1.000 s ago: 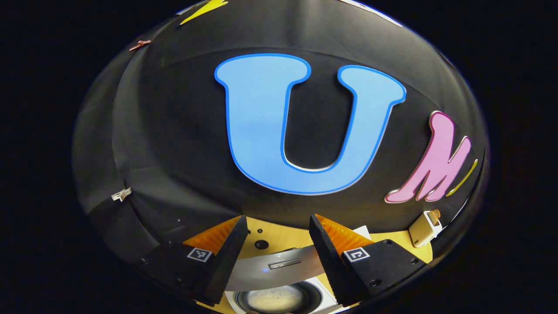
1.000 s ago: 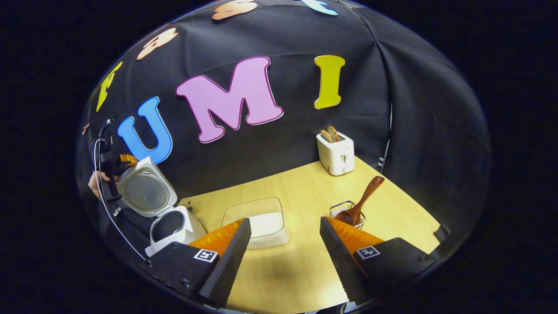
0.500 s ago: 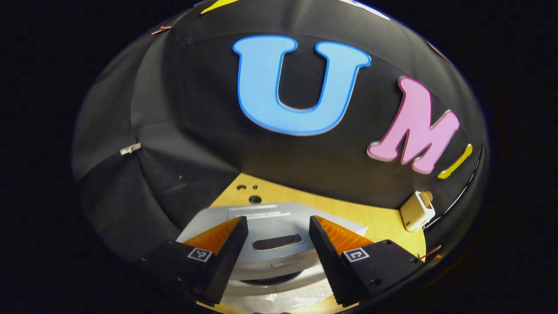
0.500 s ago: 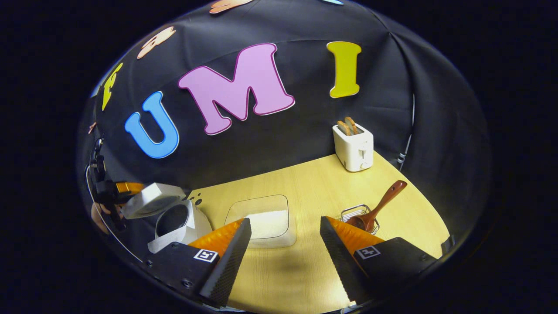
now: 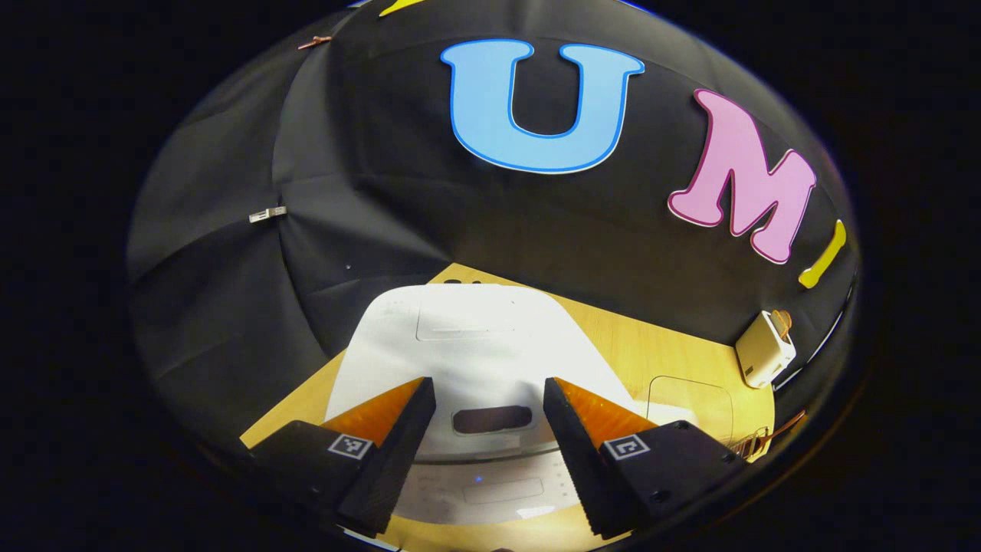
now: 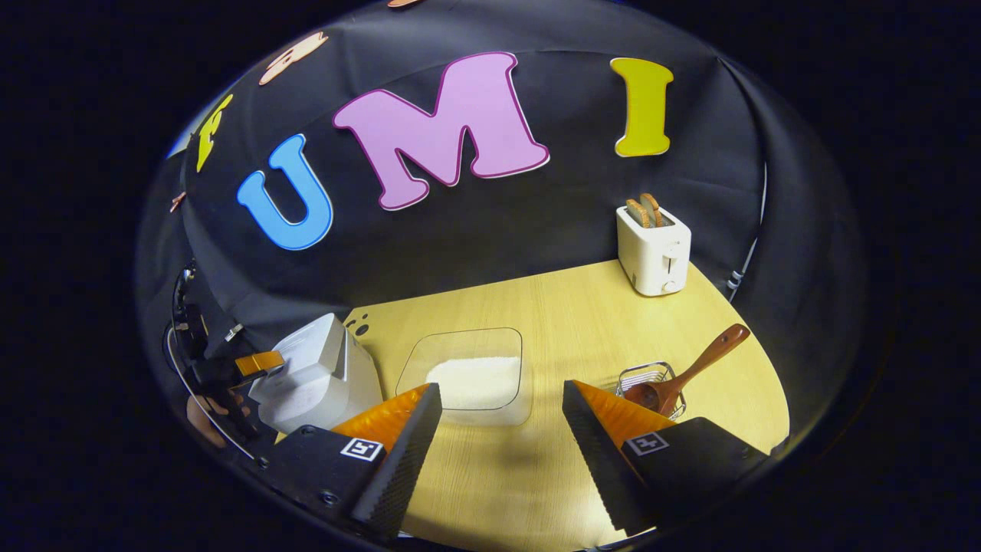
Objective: Close the left gripper, press the button to open the rice cooker; take a wooden spoon from the chopstick holder with the right hand, scoop a spoonful of rice and pour it into the rice cooker, then put the wooden spoon back into the chopstick holder.
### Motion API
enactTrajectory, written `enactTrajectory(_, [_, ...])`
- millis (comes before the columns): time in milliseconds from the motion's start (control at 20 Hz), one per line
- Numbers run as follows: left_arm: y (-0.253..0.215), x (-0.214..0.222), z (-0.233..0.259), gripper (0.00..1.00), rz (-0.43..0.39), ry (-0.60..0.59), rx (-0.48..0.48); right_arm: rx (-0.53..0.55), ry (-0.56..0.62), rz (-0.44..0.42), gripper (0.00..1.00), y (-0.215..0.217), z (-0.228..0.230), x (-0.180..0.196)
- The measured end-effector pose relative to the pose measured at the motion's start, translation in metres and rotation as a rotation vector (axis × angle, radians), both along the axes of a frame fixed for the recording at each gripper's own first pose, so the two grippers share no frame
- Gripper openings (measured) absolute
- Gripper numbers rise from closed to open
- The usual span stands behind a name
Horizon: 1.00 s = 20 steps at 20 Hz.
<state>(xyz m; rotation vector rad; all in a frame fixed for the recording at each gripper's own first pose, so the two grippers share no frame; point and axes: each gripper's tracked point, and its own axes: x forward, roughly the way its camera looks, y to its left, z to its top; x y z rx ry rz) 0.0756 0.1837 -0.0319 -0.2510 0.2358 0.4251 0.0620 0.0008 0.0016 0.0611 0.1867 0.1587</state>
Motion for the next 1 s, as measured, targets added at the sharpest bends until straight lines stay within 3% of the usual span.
enactTrajectory(100, [0.004, 0.001, -0.012, 0.94, 0.004, 0.055, 0.05, 0.001, 0.016, 0.012, 0.98, 0.003, -0.006, 0.004])
enactTrajectory(200, [0.002, -0.003, -0.03, 0.95, 0.015, 0.112, 0.022, -0.001, 0.033, 0.023, 0.98, 0.005, -0.011, 0.006])
enactTrajectory(400, [-0.003, -0.003, -0.033, 0.95, 0.039, 0.117, 0.018, -0.006, 0.047, 0.03, 0.98, 0.005, -0.018, 0.011])
enactTrajectory(600, [-0.006, 0.002, -0.036, 0.96, -0.003, 0.128, 0.043, -0.016, 0.076, 0.023, 0.98, 0.0, -0.035, 0.012])
enactTrajectory(700, [-0.007, 0.004, -0.035, 0.96, 0.001, 0.1, 0.044, -0.009, 0.09, 0.021, 0.98, 0.0, -0.041, 0.012])
enactTrajectory(850, [-0.009, 0.009, -0.031, 0.97, 0.0, 0.022, 0.132, 0.006, 0.102, 0.017, 0.98, 0.001, -0.044, 0.012])
enactTrajectory(1000, [-0.009, 0.012, -0.028, 0.96, 0.017, 0.007, 0.126, 0.0, 0.083, 0.018, 0.98, 0.004, -0.037, 0.012])
